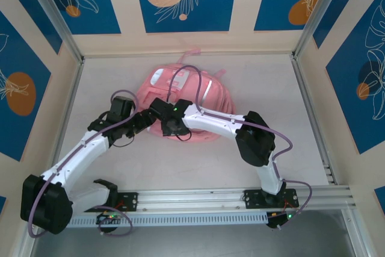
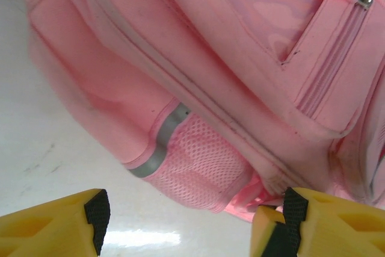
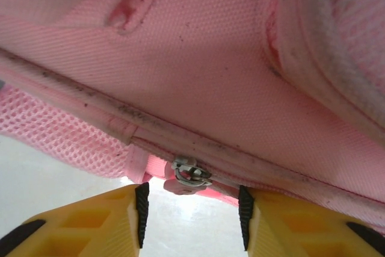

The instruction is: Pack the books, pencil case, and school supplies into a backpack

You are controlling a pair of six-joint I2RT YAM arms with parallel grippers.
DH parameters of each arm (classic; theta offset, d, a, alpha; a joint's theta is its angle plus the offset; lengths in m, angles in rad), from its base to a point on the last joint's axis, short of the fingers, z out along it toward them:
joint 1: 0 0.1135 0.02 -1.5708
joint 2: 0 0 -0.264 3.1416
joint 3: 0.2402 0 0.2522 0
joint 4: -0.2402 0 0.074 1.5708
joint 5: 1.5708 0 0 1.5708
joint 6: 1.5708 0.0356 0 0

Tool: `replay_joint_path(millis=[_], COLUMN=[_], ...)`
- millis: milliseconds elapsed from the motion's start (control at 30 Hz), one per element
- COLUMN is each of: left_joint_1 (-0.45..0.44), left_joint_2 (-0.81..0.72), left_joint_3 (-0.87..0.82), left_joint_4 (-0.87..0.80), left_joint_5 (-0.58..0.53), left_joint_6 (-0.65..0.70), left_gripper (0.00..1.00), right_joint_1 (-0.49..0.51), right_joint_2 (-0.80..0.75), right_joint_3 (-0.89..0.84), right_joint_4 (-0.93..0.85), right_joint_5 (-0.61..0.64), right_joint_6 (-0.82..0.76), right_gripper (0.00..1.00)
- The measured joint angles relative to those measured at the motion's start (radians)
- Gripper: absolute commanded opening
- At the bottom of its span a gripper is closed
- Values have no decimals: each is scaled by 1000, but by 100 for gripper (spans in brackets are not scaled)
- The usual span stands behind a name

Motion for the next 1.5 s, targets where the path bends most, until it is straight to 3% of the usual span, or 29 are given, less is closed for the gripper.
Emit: replay_joint_path(millis=[133, 233, 567, 833, 1033, 1233, 1500], left_joint_1=[0, 0, 1, 1, 1, -6, 2], left_joint_2=[69, 118, 210, 238, 272, 289, 314], left_joint_3=[-2, -2, -3, -3, -3, 10, 31], left_joint_4=[89, 145, 241, 265, 272, 271, 263], left_joint_5=[47, 69, 99, 83, 61, 63, 1], left_joint_6=[-43, -64, -121, -131, -126, -119, -92], left_gripper=[74, 72, 63, 33, 19, 13, 13], right_joint_1=[0, 0, 3, 8, 19, 19, -10], right_joint_2=[5, 6, 21, 55, 42, -27, -156], right_joint_3=[8, 9, 22, 40, 26, -56, -234], right_joint_4=[-25, -34, -42, -58, -60, -26, -166], right_joint_5=[26, 35, 66, 83, 91, 97, 143], right_joint_6=[-6, -19, -73, -117, -129, -133, -129], right_gripper=[25, 20, 29, 11, 7, 6, 6])
